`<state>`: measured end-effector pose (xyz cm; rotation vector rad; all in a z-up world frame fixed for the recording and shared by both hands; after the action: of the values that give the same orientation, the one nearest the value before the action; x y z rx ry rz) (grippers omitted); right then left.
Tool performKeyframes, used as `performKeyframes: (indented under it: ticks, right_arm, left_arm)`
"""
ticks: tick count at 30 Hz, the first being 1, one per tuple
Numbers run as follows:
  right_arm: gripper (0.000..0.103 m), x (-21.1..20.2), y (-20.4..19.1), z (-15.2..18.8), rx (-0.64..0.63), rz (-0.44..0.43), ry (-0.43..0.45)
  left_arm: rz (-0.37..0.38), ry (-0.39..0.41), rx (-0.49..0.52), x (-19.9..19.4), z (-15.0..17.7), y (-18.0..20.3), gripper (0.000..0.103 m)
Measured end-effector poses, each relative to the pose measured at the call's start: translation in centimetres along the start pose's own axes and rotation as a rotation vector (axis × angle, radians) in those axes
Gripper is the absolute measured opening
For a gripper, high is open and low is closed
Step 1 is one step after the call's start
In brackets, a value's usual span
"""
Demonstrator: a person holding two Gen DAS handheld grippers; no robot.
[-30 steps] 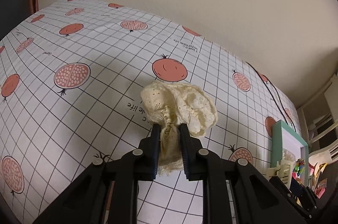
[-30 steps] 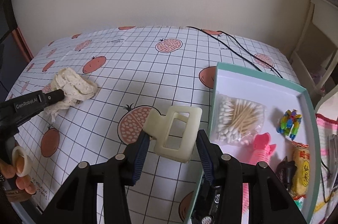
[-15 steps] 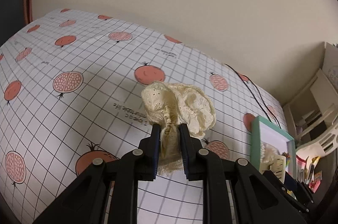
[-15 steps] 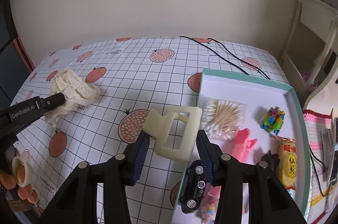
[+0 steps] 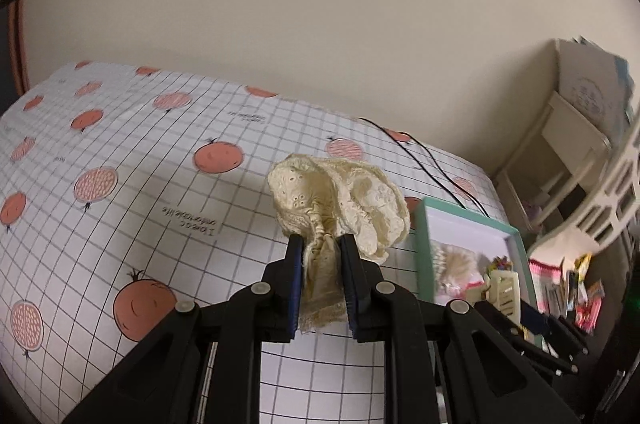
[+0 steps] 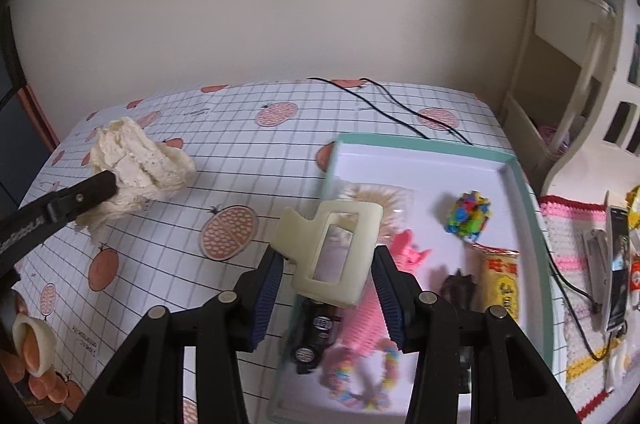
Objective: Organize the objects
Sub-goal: 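Carry the scrunchie with the left tool and clip with the right over the tray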
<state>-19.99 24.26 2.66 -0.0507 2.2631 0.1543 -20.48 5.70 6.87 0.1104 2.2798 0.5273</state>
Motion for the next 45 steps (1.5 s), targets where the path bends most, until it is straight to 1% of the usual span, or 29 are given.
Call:
performKeyframes:
  ticks: [9,13,22,30,38,45]
  right_arm:
    - [0.049,0.0,4.9,2.1,0.083,0.058,-0.036]
    - [0.049,0.2,6.8,2.8,0.121,0.076,-0.052]
    - [0.049,0.0,9.4,4.2,0.152,0.106,-0.069]
    - [0.049,-0.1,10.9,5.2,0.174,0.127,-0.082]
    - [0.049,-0.2,11.9,5.7,0.19,0.142,-0.084]
    - [0.049,-0.2,12.1,5.7,0.206,0.134,-0.072]
  left_arm:
    - [0.019,-0.004,0.102,0.2,1.7,3.8,0.019]
    - [0.036,-0.019,0.141,0.6,2.7,5.8,0.019]
    - [0.074,-0.055,0.238,1.2,5.9,9.9,0.019]
    - [0.1,-0.085,0.304,1.5,8.4,12.9,0.02]
    - [0.116,-0.117,0.306,2.0,10.0,14.4,0.02]
    - [0.111,-0.133,0.296,2.4,10.6,14.5,0.02]
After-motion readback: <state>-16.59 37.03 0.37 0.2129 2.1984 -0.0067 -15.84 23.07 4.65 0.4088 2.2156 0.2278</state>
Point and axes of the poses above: each gripper's, at about its wrist camera, not at the fingertips, and x roughly the way its jaws point, y to its right, z to its underside, the point moved 6 cm from there along x, roughly the way its jaws point, and after that the axes turned 12 degrees about -x, right-handed, at the moved point
